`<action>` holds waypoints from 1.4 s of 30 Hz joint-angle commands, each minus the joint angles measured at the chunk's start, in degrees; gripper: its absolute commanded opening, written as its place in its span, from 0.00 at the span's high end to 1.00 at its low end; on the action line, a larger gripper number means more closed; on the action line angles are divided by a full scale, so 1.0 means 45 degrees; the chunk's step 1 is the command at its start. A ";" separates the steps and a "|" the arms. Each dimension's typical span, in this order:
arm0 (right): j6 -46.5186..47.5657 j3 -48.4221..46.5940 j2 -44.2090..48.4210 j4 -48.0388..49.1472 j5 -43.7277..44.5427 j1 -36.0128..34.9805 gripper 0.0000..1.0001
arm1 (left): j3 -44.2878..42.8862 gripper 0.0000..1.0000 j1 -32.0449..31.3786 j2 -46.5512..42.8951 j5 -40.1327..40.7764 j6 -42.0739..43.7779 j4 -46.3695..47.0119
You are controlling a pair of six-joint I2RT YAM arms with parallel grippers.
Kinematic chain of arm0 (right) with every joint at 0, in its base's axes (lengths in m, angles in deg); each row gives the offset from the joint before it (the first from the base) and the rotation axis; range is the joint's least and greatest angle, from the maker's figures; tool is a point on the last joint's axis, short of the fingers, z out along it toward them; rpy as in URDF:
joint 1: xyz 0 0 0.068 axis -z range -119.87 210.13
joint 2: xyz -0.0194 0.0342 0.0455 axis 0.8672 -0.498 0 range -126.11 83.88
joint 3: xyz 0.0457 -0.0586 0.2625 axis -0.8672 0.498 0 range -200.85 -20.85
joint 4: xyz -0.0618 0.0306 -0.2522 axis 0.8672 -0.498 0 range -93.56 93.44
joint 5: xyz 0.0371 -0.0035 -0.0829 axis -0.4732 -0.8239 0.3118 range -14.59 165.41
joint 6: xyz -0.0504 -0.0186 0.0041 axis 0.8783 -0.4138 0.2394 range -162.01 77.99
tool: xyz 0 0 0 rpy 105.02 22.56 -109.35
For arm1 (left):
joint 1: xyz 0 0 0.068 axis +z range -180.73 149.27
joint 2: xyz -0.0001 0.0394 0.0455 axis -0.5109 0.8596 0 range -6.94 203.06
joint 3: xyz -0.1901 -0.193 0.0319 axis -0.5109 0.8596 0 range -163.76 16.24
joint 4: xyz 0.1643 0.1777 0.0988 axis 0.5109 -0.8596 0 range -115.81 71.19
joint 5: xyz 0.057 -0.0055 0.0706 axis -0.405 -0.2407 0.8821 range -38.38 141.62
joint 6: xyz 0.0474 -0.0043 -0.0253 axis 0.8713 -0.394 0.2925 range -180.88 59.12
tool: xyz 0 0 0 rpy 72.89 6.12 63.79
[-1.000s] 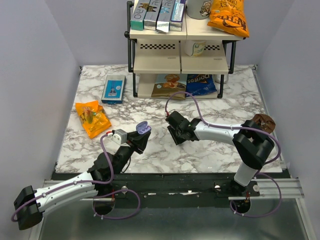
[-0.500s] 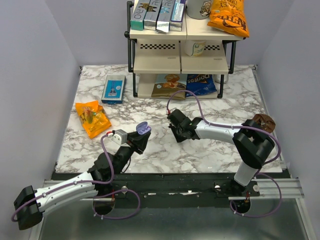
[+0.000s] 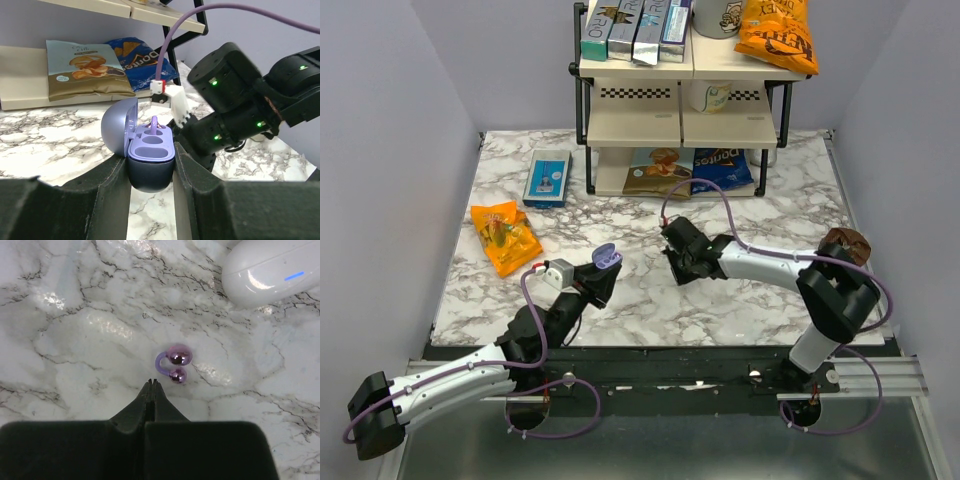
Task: Insert the wireless bluetooth earbuds into the charging case
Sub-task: Pick up the earbud from the center of the board.
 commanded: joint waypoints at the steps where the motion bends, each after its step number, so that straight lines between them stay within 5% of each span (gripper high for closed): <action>1: -0.0331 0.0147 0.1333 -0.0440 -0.1103 0.0206 0.99 | 0.0041 1.00 -0.0044 -0.0020 0.0178 -0.0114 0.0206; 8: -0.0120 0.0361 0.2565 -0.0559 -0.2863 0.0851 0.98 | 0.0002 1.00 -0.0063 0.0117 0.0159 -0.0114 0.0226; 11: 0.0330 0.0108 0.2117 -0.0831 -0.2532 0.0851 0.69 | 0.0041 1.00 -0.0063 0.0253 0.0101 -0.0192 0.0381; 15: 0.0645 -0.0165 0.1589 -0.0870 -0.2278 0.0832 0.57 | 0.0021 1.00 -0.0063 0.0390 0.0003 -0.0232 0.0441; 42: 0.0782 -0.0948 -0.0560 -0.0187 -0.2337 0.0870 0.56 | 0.0275 1.00 -0.0043 0.0292 0.0198 -0.0193 0.0499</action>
